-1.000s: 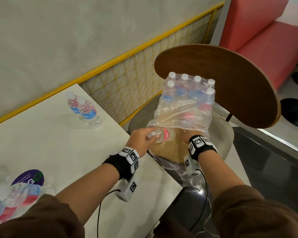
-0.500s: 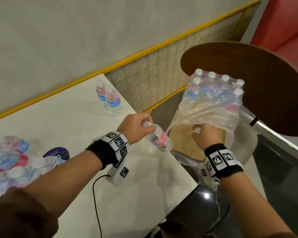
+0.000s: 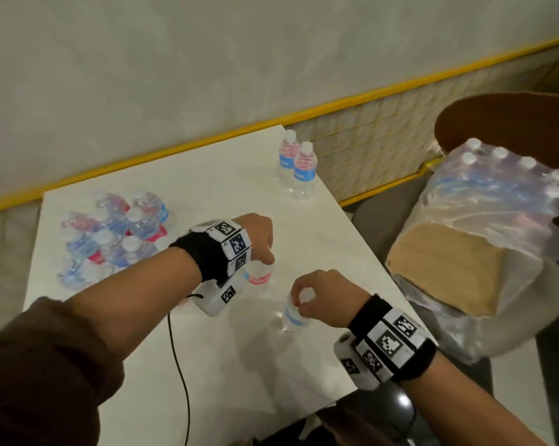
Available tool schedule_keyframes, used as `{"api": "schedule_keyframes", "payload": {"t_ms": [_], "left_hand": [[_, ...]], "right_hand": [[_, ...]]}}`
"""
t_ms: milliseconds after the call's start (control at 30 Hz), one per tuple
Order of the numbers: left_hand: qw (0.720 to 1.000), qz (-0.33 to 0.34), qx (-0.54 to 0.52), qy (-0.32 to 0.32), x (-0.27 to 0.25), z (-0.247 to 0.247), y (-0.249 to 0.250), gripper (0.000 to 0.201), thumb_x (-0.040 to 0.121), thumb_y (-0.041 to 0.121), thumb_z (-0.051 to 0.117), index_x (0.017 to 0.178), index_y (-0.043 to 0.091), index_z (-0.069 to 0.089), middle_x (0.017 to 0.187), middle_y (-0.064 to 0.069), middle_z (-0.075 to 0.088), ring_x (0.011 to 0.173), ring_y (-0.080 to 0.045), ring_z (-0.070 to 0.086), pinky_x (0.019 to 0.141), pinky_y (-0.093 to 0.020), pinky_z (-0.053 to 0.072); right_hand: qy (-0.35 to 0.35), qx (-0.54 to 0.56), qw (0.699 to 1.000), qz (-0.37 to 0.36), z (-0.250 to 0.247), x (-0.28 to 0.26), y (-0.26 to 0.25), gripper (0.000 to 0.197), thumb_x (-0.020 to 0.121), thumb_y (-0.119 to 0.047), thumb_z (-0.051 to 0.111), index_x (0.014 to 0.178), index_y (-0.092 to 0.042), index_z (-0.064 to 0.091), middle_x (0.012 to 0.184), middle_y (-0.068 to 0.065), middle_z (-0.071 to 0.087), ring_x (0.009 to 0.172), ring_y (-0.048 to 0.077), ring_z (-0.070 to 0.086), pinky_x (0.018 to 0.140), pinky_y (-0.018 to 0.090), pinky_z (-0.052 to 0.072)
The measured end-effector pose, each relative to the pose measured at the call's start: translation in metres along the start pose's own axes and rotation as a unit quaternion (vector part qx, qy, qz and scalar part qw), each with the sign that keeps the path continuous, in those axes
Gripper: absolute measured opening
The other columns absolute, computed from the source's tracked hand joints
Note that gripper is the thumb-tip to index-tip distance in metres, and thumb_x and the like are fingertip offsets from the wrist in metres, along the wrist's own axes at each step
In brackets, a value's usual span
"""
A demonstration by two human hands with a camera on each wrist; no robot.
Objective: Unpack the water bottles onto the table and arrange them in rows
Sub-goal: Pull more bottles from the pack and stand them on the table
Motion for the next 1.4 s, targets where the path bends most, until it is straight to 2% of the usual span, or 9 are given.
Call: {"api": "schedule_keyframes", "payload": {"t_ms": [167,367,467,567,800,933,1100,1300,1400], "left_hand": [[1.000,-0.011,-0.001,-0.003,-0.042,0.032,-0.043,0.033,0.075,0.034,0.070,0.102,0.017,0.073,0.103,-0.002,0.071,0.094,-0.021,0.065,0.073,-0.026,0.050],[0.991,0.019,-0.067,0.111,-0.091,0.062,-0.075,0.033,0.083,0.035,0.058,0.113,0.023,0.062,0.119,0.000,0.056,0.108,-0.023,0.057,0.087,-0.036,0.048],[0.976,0.028,-0.108,0.190,-0.111,0.084,-0.086,0.044,0.083,0.042,0.061,0.123,0.025,0.053,0.120,0.002,0.046,0.106,-0.020,0.051,0.079,-0.035,0.049],[0.976,0.039,-0.110,0.183,-0.116,0.112,-0.096,0.062,0.081,0.046,0.065,0.133,0.030,0.036,0.124,0.002,0.039,0.111,-0.019,0.044,0.079,-0.039,0.052],[0.962,0.034,-0.146,0.228,-0.126,0.122,-0.113,0.056,0.087,0.030,0.060,0.135,0.022,0.032,0.133,-0.001,0.039,0.116,-0.023,0.043,0.086,-0.042,0.051],[0.951,0.002,-0.179,0.250,-0.135,0.125,-0.126,0.060,0.086,0.031,0.061,0.137,0.020,0.031,0.136,-0.001,0.039,0.120,-0.023,0.043,0.089,-0.043,0.051],[0.905,-0.028,-0.276,0.323,-0.159,0.136,-0.152,0.067,0.081,0.027,0.069,0.138,0.018,0.035,0.133,-0.002,0.045,0.121,-0.022,0.043,0.094,-0.035,0.045],[0.813,-0.102,-0.419,0.391,-0.158,0.162,-0.207,0.070,0.073,0.035,0.074,0.131,0.022,0.038,0.127,-0.005,0.049,0.118,-0.024,0.051,0.098,-0.045,0.048],[0.787,-0.140,-0.365,0.477,-0.178,0.165,-0.217,0.087,0.065,0.029,0.084,0.133,0.015,0.031,0.134,-0.014,0.035,0.124,-0.032,0.042,0.103,-0.045,0.043]], "right_hand": [[0.046,0.003,0.999,-0.019,0.020,0.023,-0.035,0.025,0.082,-0.015,0.055,0.106,-0.022,0.058,0.096,0.006,0.068,0.083,0.025,0.060,0.072,0.031,0.048],[0.067,0.056,0.991,0.099,0.043,0.036,-0.001,0.073,0.081,-0.031,0.069,0.141,-0.025,0.028,0.120,0.010,0.060,0.109,0.030,0.058,0.079,0.027,0.043],[0.065,0.147,0.980,0.116,0.071,0.038,0.014,0.078,0.081,-0.033,0.071,0.144,-0.030,0.025,0.127,0.004,0.056,0.116,0.023,0.054,0.085,0.030,0.045],[0.094,0.210,0.967,0.107,0.091,0.045,0.012,0.076,0.079,-0.033,0.073,0.141,-0.034,0.028,0.122,-0.004,0.055,0.112,0.019,0.054,0.089,0.039,0.053],[0.068,0.207,0.972,0.088,0.117,0.086,-0.034,0.081,0.078,-0.039,0.073,0.143,-0.031,0.026,0.127,0.003,0.057,0.110,0.024,0.057,0.093,0.043,0.051],[0.070,0.202,0.974,0.077,0.125,0.103,-0.057,0.077,0.081,-0.033,0.071,0.144,-0.025,0.026,0.131,0.008,0.055,0.116,0.029,0.055,0.088,0.032,0.045],[0.075,0.205,0.973,0.073,0.132,0.106,-0.067,0.075,0.084,-0.032,0.068,0.145,-0.023,0.025,0.133,0.006,0.053,0.119,0.025,0.053,0.084,0.023,0.036],[0.072,0.208,0.973,0.071,0.138,0.113,-0.080,0.076,0.084,-0.033,0.068,0.145,-0.021,0.023,0.131,0.010,0.054,0.116,0.029,0.055,0.083,0.025,0.037],[0.068,0.219,0.970,0.083,0.145,0.116,-0.082,0.080,0.084,-0.034,0.068,0.147,-0.021,0.019,0.133,0.012,0.052,0.117,0.028,0.054,0.084,0.026,0.040]]}}
Point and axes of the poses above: each hand's wrist, its own x-axis towards the middle knuckle, its own z-axis out of the palm, y = z × x, the point moved 8 cm from there along x, towards the middle knuckle
